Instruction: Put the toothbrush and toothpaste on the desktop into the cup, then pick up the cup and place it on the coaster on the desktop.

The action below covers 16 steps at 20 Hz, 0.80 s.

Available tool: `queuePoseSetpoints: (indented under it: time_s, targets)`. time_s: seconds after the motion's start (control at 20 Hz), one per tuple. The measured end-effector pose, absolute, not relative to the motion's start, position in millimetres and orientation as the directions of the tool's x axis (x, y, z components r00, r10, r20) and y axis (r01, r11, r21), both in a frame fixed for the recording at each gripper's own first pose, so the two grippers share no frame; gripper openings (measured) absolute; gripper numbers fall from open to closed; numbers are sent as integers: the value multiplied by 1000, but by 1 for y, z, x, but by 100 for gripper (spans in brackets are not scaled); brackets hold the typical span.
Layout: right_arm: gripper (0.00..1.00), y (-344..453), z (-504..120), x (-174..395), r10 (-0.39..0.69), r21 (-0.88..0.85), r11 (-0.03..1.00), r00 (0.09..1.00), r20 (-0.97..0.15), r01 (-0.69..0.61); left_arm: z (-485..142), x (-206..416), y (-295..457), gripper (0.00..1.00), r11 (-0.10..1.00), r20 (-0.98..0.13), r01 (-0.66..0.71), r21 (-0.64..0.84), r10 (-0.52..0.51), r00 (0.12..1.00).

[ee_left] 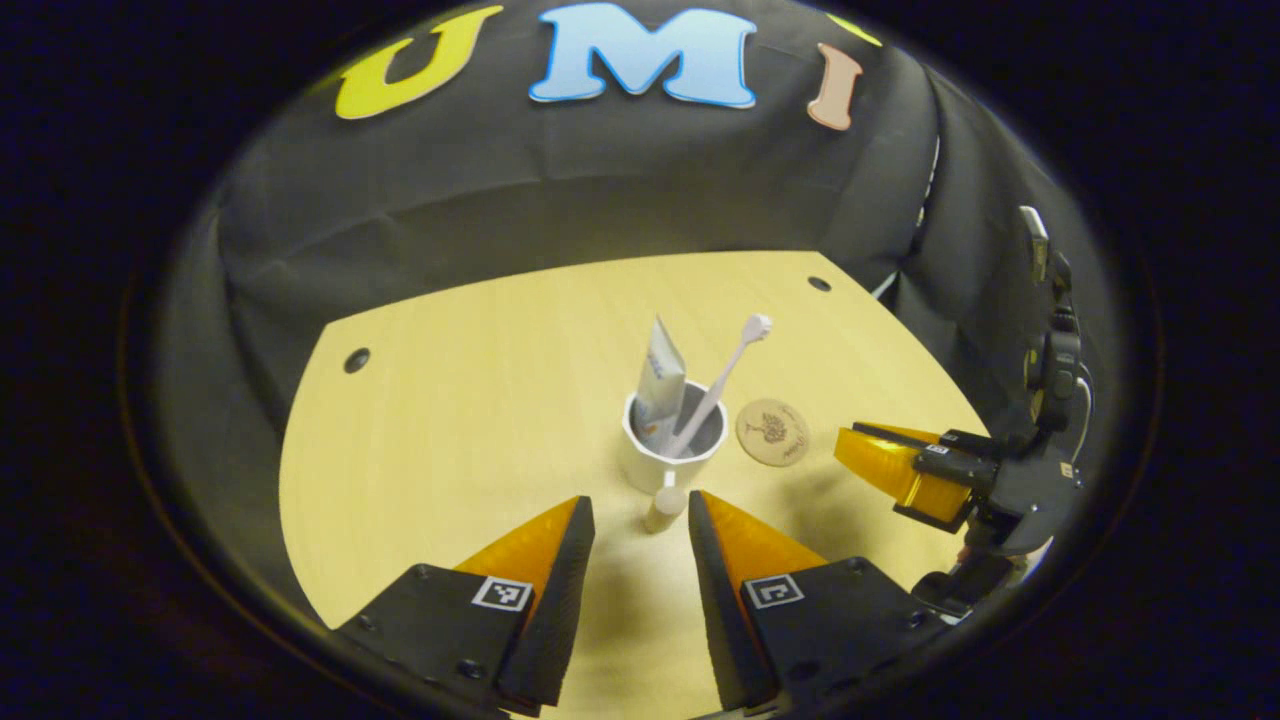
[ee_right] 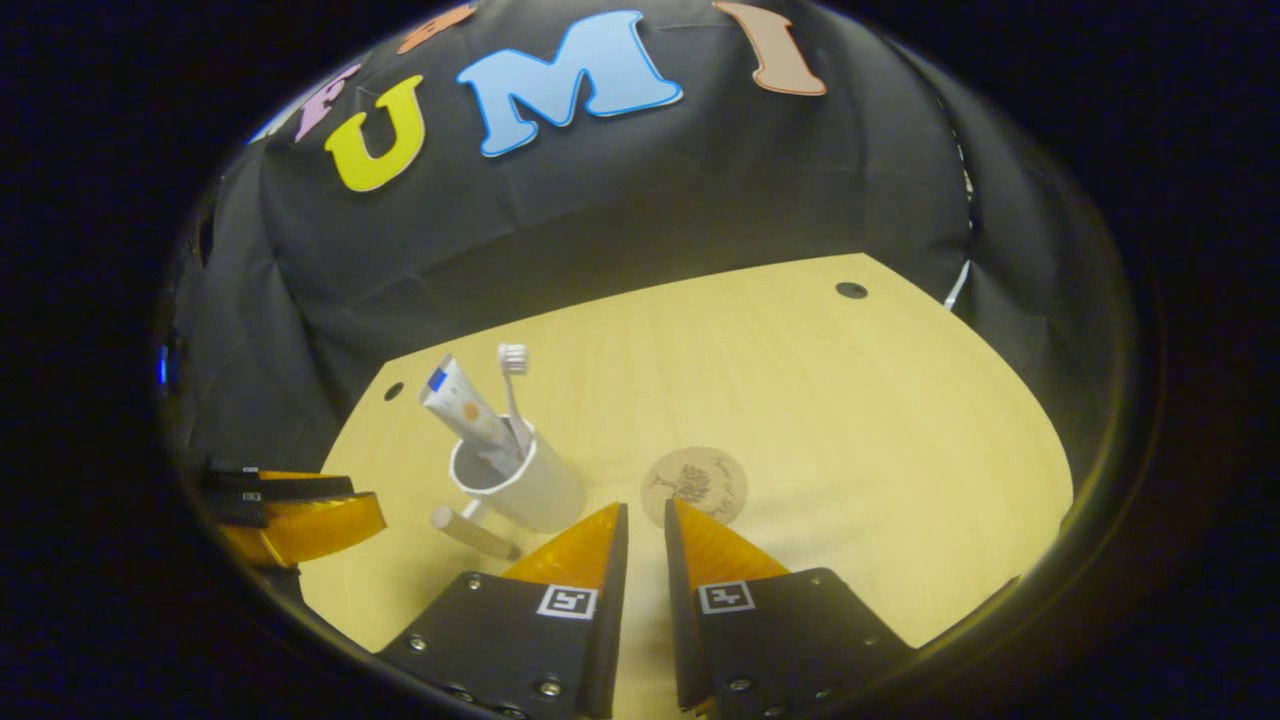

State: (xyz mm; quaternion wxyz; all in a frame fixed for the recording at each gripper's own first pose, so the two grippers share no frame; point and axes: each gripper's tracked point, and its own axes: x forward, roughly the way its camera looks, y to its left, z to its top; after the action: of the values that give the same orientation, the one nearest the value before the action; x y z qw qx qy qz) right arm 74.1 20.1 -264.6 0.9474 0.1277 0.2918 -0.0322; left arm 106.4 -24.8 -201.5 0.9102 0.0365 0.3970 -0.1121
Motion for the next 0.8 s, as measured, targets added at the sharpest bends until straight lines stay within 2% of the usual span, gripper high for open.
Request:
queuePoseSetpoints:
  time_s: [0.3,0.55,0.65,0.7,0.8]
  targets:
    - [23,-21,-273,55,-47,229,948,809,-586,221,-241,118,-27,61,939,-855,343,14,-167,492]
    - [23,-48,-279,40,-88,230,933,792,-604,278,-275,130,-27,61,930,-929,363,62,-80,363]
    - [23,-57,-281,33,-101,227,928,786,-609,295,-288,138,-26,65,927,-948,368,72,-52,315]
    - [23,-60,-282,30,-107,226,926,783,-612,303,-295,140,-28,61,926,-956,370,69,-45,291]
    - [23,-68,-286,24,-116,226,921,775,-621,319,-308,143,-30,61,928,-967,366,67,-29,252]
